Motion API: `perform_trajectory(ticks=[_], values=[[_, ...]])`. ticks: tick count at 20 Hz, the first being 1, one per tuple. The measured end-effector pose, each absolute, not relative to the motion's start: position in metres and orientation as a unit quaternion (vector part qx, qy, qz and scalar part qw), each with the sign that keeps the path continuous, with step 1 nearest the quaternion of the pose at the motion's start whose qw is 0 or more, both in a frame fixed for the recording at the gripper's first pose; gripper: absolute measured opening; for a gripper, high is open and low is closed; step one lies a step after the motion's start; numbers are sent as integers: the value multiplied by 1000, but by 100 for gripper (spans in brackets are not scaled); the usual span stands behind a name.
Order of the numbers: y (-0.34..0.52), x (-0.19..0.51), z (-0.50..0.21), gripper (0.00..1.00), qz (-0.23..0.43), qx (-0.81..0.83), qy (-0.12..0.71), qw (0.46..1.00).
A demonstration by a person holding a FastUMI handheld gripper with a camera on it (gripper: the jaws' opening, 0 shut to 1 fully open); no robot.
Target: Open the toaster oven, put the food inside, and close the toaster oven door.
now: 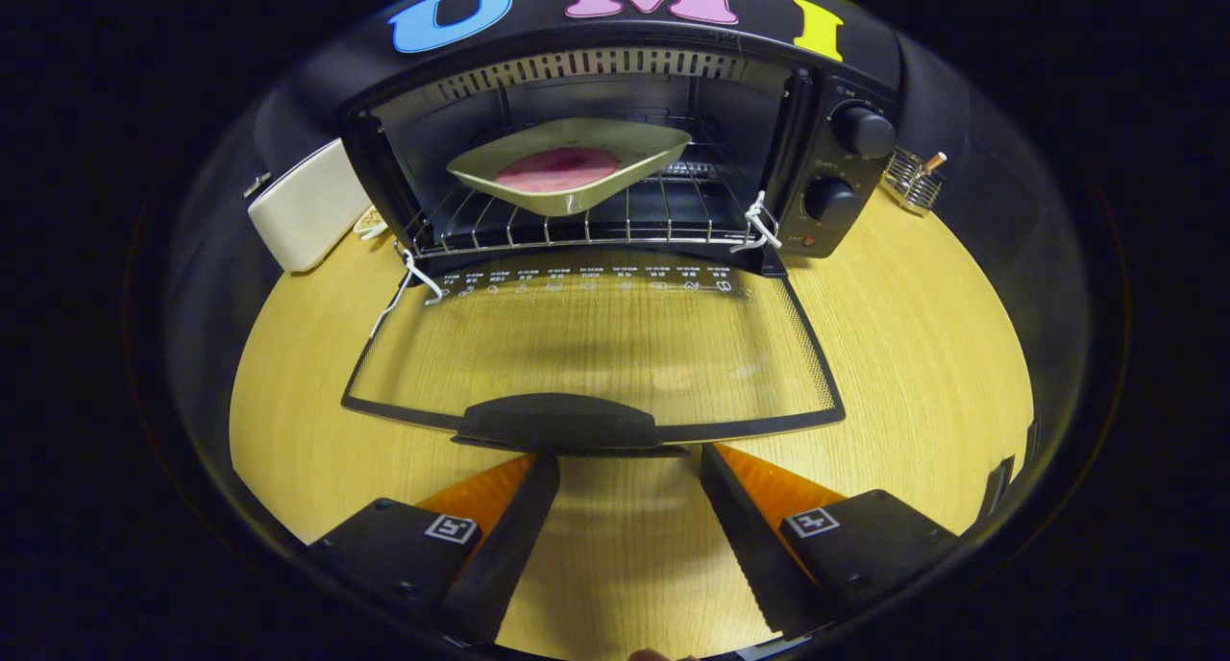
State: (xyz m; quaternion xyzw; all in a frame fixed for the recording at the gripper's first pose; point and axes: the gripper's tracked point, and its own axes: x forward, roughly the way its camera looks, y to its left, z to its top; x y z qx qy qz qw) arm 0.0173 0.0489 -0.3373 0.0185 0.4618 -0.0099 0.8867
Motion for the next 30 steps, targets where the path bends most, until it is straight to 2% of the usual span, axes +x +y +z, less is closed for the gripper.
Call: perform_trajectory(ticks=[5,12,19,25,30], values=[[50,17,-310,99,8,-7,428,904],[50,34,-220,99,19,75,337,938],[47,66,-136,99,19,86,234,968],[13,36,-63,99,6,49,140,989],[-30,-3,-17,99,-33,49,89,994]])
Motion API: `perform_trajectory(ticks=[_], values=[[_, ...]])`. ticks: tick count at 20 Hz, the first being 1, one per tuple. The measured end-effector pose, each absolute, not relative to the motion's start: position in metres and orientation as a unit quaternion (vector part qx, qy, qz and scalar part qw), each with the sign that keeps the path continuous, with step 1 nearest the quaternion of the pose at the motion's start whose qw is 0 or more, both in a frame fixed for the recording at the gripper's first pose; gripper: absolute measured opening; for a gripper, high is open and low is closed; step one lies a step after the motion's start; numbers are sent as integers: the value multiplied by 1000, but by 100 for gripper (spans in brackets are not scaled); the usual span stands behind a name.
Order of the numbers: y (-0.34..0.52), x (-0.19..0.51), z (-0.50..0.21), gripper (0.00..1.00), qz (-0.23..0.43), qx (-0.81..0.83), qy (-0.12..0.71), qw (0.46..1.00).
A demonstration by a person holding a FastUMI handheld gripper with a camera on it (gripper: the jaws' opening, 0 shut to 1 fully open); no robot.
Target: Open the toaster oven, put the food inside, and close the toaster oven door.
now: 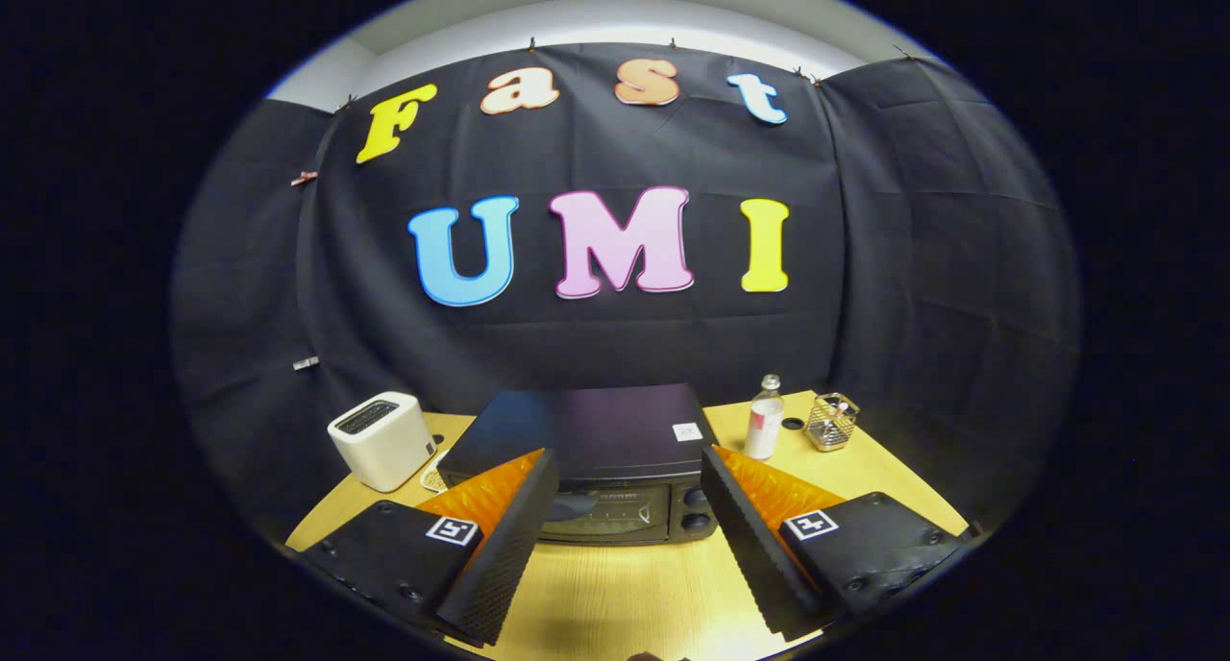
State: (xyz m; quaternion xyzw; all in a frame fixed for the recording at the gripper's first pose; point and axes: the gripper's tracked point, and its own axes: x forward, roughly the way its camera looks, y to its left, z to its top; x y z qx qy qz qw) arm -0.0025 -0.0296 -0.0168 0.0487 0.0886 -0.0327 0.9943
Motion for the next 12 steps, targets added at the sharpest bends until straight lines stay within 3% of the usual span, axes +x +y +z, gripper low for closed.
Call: perform_trajectory(ticks=[6,12], values=[[-72,-48,2,99,-81,36,60,994],[-80,-44,12,99,-91,29,52,994]])
